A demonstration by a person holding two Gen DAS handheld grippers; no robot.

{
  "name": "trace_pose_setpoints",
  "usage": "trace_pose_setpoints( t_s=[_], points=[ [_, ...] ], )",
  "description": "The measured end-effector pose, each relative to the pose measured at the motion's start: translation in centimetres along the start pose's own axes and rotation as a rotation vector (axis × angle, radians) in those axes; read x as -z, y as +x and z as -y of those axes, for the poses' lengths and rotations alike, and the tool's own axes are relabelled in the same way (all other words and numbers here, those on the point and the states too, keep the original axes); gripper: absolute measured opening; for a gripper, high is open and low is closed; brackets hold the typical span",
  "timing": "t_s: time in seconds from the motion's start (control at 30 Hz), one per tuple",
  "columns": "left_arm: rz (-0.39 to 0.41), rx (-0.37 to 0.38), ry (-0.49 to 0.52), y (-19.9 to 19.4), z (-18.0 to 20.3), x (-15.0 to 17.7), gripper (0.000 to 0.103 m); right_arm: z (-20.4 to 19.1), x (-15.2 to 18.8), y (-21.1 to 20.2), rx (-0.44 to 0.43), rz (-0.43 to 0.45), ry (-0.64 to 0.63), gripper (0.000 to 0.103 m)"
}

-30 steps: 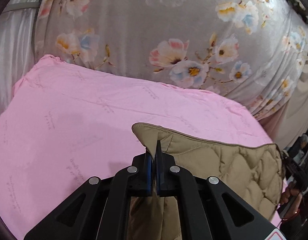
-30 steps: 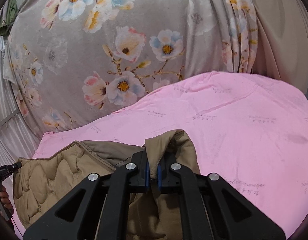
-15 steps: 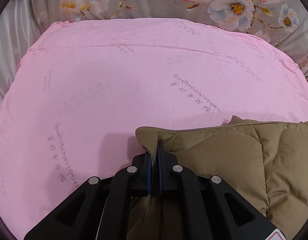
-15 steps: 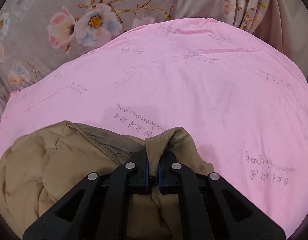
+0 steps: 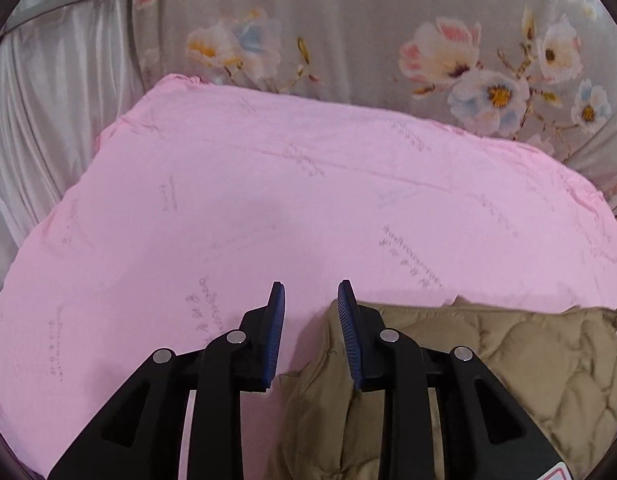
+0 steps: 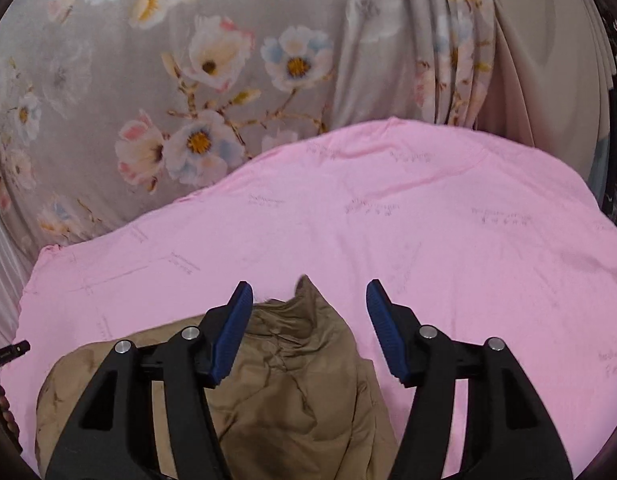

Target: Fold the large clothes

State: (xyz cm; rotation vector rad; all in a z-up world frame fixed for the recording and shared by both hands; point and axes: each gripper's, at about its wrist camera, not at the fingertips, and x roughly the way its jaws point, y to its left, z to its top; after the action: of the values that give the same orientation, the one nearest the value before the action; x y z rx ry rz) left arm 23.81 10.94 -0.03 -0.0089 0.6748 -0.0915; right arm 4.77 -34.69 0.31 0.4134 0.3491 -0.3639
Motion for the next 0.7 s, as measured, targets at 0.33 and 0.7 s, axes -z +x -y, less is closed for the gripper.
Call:
trace_pose_setpoints(
  t_s=[0.33, 0.7],
  points=[
    [-0.037, 0.243, 0.099, -2.8, 11.9, 1.6, 0.028, -13.7, 2.3, -0.2, -0.194, -0.03, -0.382, 0.051],
    [-0.095, 0.174, 0.188, 5.2, 15.9, 6.5, 0.029, -11.2, 8.4, 9.5, -0.094, -0.287, -0.375, 0.047]
  ],
)
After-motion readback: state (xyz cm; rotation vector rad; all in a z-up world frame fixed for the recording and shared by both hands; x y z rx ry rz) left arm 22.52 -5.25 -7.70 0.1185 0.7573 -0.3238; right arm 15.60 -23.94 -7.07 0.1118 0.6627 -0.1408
